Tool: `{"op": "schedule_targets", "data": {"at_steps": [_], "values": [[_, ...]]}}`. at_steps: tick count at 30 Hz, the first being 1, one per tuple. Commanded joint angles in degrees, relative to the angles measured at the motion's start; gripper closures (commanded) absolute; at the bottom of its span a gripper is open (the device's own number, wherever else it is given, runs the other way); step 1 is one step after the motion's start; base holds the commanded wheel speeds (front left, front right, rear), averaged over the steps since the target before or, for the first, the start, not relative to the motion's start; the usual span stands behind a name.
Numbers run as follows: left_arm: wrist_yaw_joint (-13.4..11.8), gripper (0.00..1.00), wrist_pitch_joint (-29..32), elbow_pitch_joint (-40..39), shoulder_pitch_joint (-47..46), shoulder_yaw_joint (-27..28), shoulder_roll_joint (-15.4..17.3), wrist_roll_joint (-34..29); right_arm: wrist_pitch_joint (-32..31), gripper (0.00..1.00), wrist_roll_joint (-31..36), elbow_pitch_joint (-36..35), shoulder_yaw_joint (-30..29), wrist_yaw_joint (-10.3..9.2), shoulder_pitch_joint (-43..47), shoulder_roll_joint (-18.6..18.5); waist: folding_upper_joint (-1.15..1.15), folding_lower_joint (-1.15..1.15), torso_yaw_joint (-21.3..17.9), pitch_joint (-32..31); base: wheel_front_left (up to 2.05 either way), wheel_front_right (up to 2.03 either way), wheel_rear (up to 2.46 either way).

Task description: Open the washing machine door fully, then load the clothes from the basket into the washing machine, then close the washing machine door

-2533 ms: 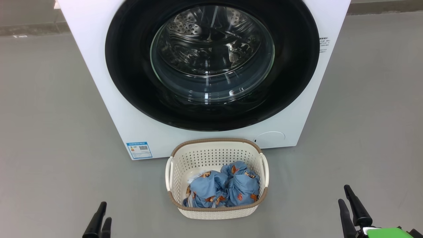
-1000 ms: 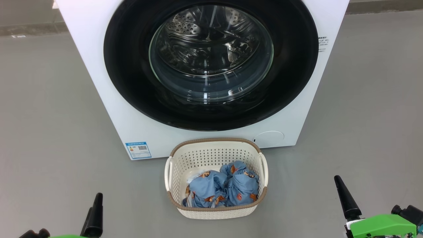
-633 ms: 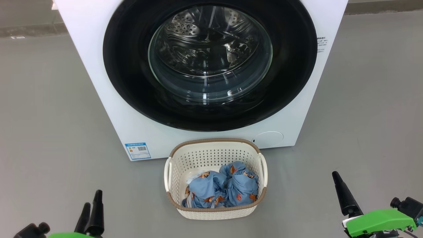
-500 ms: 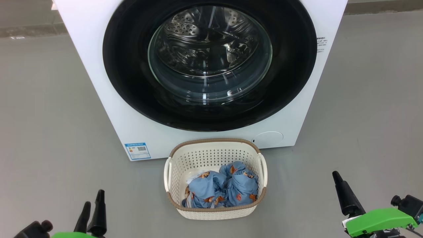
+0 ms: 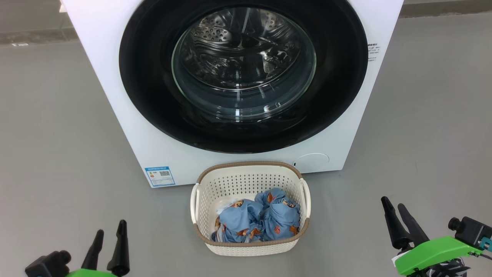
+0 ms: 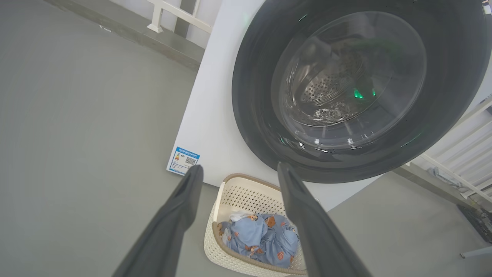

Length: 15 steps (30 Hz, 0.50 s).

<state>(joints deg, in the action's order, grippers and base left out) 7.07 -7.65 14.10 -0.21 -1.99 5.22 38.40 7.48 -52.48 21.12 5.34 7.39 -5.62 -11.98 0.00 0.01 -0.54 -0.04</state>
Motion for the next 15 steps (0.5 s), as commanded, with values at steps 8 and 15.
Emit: {"op": "schedule_targets", "data": {"at_steps": [8, 15], "values": [[0.29, 0.0, -2.04, -1.71, -2.26, 1.0, 1.65, -8.59, 2.22, 0.0, 7.43, -0.71, 1.72, 0.07, -2.94, -2.17, 0.0, 0.0, -0.08, 0.03, 0.0, 0.0, 0.0], [0.31, 0.0, -3.05, -1.76, -2.25, 0.75, 1.96, -13.17, 3.23, 0.0, 11.36, -0.43, 1.85, 0.08, -3.24, -2.64, 0.0, 0.0, -0.24, 0.02, 0.0, 0.0, 0.0]]}}
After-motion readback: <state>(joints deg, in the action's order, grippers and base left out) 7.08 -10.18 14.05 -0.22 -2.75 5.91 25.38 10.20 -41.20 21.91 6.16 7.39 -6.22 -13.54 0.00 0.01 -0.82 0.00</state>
